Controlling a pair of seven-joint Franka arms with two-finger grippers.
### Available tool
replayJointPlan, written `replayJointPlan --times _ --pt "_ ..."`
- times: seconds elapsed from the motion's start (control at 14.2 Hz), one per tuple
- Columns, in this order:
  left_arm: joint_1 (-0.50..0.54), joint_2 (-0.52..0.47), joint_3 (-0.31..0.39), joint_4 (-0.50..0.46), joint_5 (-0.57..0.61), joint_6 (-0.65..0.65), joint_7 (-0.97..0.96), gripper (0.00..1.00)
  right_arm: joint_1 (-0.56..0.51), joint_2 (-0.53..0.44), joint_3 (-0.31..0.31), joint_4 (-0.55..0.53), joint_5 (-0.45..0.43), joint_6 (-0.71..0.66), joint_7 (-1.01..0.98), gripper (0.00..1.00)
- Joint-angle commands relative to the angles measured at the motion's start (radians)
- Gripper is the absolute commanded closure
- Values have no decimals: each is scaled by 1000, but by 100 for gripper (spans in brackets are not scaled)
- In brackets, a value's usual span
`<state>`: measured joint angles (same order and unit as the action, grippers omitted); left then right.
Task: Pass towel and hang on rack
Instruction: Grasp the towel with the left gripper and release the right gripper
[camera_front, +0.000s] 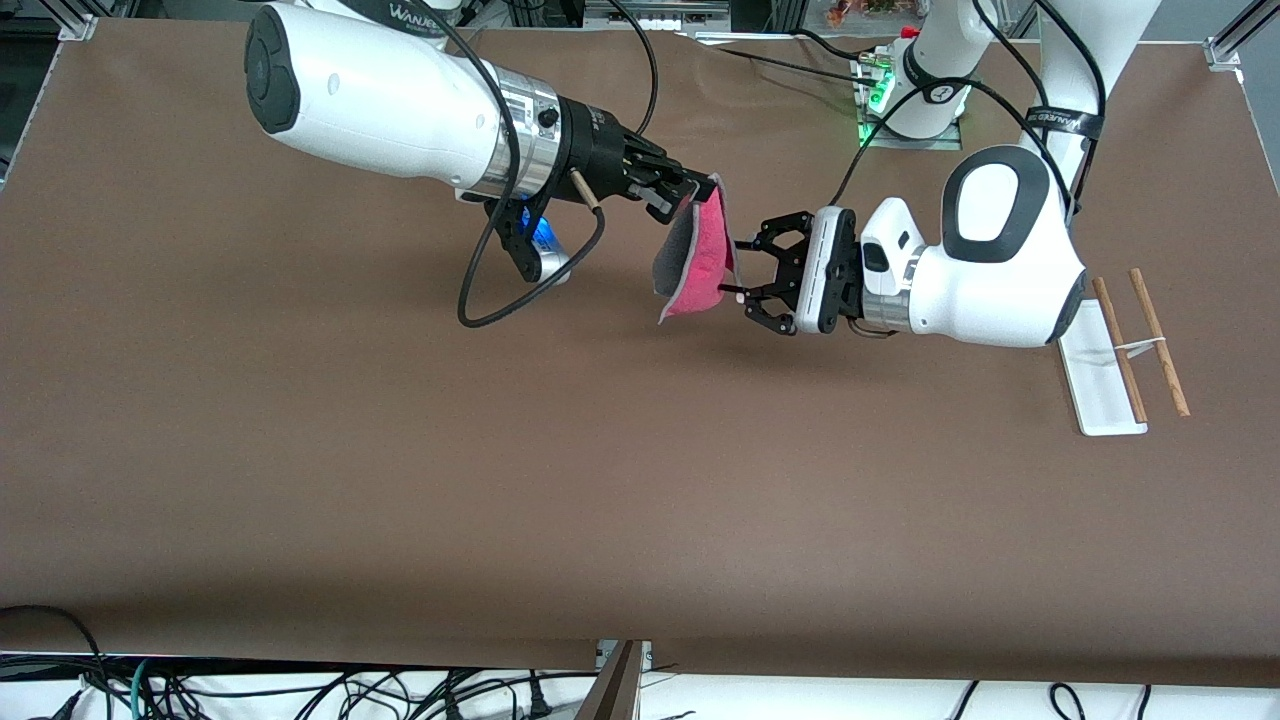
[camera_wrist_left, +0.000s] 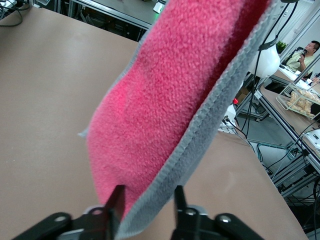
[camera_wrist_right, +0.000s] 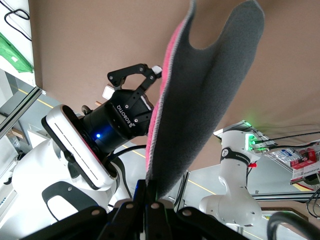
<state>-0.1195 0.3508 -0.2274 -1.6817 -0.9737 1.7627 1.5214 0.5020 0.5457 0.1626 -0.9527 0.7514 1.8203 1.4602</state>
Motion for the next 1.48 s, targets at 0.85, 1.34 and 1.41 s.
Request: replayJointPlan --times 0.85,1.34,1.41 --pt "7 -30 -1 -27 6 18 26 96 -10 -7 3 3 20 5 52 1" --pt "12 -32 -1 -26 12 5 25 100 -97 -12 3 3 74 -9 71 0" --pt "15 -32 3 -24 16 -8 17 100 -121 -15 3 3 74 -19 62 0"
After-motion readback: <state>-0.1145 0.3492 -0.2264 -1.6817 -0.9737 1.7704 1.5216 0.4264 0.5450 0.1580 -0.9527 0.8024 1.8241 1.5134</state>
